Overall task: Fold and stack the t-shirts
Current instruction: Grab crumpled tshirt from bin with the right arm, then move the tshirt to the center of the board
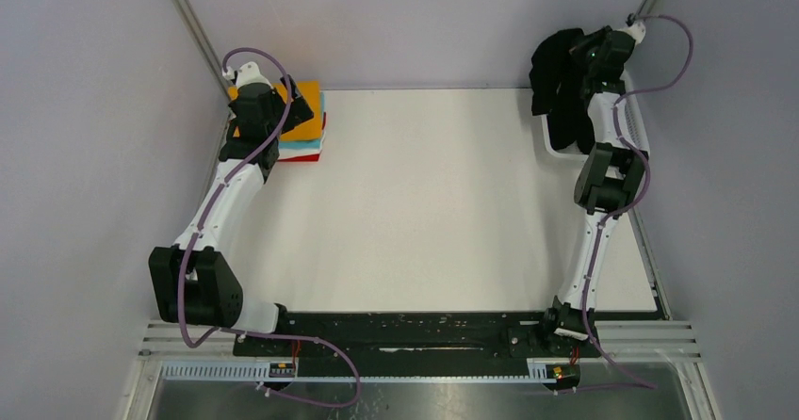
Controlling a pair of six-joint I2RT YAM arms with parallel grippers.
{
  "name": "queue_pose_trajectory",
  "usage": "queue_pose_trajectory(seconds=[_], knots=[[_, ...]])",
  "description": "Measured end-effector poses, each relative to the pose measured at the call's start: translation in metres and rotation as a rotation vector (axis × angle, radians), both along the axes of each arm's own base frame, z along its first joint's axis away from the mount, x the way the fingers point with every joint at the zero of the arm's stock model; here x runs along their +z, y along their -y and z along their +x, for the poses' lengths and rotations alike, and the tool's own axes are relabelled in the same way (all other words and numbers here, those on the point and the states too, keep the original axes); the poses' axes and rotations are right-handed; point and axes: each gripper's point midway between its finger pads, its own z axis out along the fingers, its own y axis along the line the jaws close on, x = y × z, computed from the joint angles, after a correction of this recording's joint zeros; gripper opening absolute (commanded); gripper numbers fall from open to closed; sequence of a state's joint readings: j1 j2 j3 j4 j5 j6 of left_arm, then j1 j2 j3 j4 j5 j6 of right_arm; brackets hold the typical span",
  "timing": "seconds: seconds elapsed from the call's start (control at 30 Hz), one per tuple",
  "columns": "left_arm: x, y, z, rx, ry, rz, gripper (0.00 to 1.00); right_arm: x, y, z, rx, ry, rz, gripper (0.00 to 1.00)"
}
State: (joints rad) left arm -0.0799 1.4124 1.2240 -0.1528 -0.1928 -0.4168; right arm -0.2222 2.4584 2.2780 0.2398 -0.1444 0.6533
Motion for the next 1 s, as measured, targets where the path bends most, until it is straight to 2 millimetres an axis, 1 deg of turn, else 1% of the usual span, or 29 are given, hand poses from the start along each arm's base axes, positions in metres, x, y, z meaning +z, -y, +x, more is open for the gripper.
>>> queue_pose_trajectory(seconds=[0.03, 0.13, 0.17, 0.23, 0.27, 0.33, 0.37, 0.43, 0.5, 0.57, 0.63, 0.67, 0.7, 0.77, 0.83, 0.9, 0.93, 0.97, 1.0], knots=[[0.000, 0.000, -0.002, -0.001, 0.005, -0.001, 0.99, 0.020, -0.005, -0.004, 0.021, 0.031, -0.021, 0.00], [0.001, 0.000, -0.009, -0.004, 0.021, -0.002, 0.99, 0.090, -0.029, -0.023, 0.094, 0.137, -0.095, 0.00], [0.001, 0.001, -0.012, -0.006, 0.026, -0.003, 0.99, 0.112, -0.039, -0.031, 0.119, 0.168, -0.117, 0.00], [0.002, 0.001, -0.017, -0.011, 0.042, -0.006, 0.99, 0.152, -0.065, -0.049, 0.182, 0.220, -0.163, 0.00], [0.003, 0.002, -0.021, -0.015, 0.049, -0.007, 0.99, 0.167, -0.078, -0.056, 0.207, 0.236, -0.180, 0.00], [0.006, 0.003, -0.028, -0.025, 0.067, -0.012, 0.99, 0.202, -0.114, -0.078, 0.280, 0.268, -0.221, 0.00], [0.008, 0.004, -0.031, -0.029, 0.080, -0.014, 0.99, 0.213, -0.130, -0.087, 0.313, 0.278, -0.235, 0.00], [0.014, 0.004, -0.036, -0.036, 0.104, -0.017, 0.99, 0.237, -0.173, -0.112, 0.412, 0.304, -0.259, 0.00], [0.019, 0.005, -0.041, -0.043, 0.126, -0.020, 0.99, 0.254, -0.220, -0.140, 0.529, 0.326, -0.268, 0.00], [0.022, 0.006, -0.045, -0.049, 0.143, -0.023, 0.99, 0.267, -0.263, -0.170, 0.654, 0.349, -0.272, 0.00], [0.023, 0.006, -0.048, -0.051, 0.151, -0.024, 0.99, 0.272, -0.297, -0.195, 0.762, 0.360, -0.275, 0.00], [0.022, 0.006, -0.050, -0.051, 0.150, -0.024, 0.99, 0.273, -0.318, -0.212, 0.840, 0.362, -0.277, 0.00], [0.021, 0.006, -0.051, -0.050, 0.149, -0.024, 0.99, 0.273, -0.331, -0.223, 0.888, 0.364, -0.279, 0.00], [0.017, 0.005, -0.052, -0.047, 0.142, -0.024, 0.99, 0.267, -0.351, -0.245, 0.984, 0.352, -0.278, 0.00], [0.014, 0.004, -0.053, -0.041, 0.134, -0.029, 0.99, 0.249, -0.361, -0.259, 1.048, 0.309, -0.268, 0.05], [0.010, 0.004, -0.054, -0.036, 0.125, -0.036, 0.99, 0.216, -0.360, -0.264, 1.071, 0.235, -0.259, 0.08], [0.008, 0.005, -0.055, -0.034, 0.121, -0.042, 0.99, 0.190, -0.356, -0.265, 1.069, 0.170, -0.252, 0.16], [0.005, 0.005, -0.055, -0.032, 0.109, -0.049, 0.99, 0.163, -0.352, -0.265, 1.062, 0.104, -0.244, 0.31], [0.001, 0.005, -0.056, -0.029, 0.095, -0.054, 0.99, 0.128, -0.345, -0.264, 1.044, 0.025, -0.239, 0.46]])
